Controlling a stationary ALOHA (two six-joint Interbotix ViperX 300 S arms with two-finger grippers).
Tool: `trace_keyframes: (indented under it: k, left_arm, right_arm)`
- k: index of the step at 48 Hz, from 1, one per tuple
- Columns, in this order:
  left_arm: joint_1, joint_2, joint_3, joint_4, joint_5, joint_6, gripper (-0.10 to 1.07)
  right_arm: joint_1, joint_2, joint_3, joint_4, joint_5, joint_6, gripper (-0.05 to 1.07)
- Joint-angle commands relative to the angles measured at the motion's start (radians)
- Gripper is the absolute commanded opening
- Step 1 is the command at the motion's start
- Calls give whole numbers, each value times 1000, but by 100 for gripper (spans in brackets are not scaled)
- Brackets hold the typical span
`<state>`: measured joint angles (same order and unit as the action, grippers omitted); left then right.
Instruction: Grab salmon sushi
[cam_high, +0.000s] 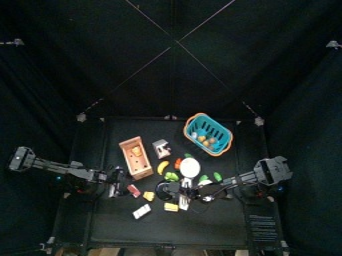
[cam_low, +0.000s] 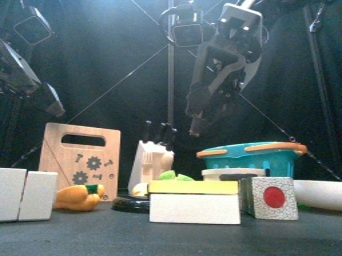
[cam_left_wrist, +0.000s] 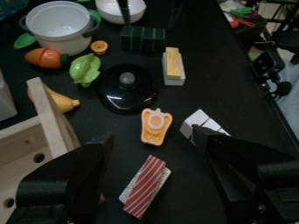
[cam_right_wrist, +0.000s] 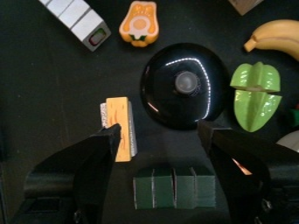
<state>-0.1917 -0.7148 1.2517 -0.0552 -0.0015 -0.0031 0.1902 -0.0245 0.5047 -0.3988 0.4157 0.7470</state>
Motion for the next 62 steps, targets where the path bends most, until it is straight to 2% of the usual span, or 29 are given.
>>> trace_keyframes:
  k: [1,11,24,31,55,62]
  left_arm:
    - [-12,52,-46,6,29,3,101]
    - [-9,155,-101,58,172,2,101]
    - [0,253,-129,121,209,3,101]
    - [0,302,-147,169,219,3,101]
    - [-11,499,-179,187,241,3,99]
    - [-26,512,-207,199,241,2,98]
  right_arm:
    - [-8,-72,3,0,-12,0,100]
    - [-32,-143,77,15,-57,26,100]
    - [-40,-233,242,14,-153,67,100]
    - [-52,-262,301,23,-216,67,100]
    - [-84,-265,325,25,-232,66,100]
    - [-86,-267,330,23,-232,66,100]
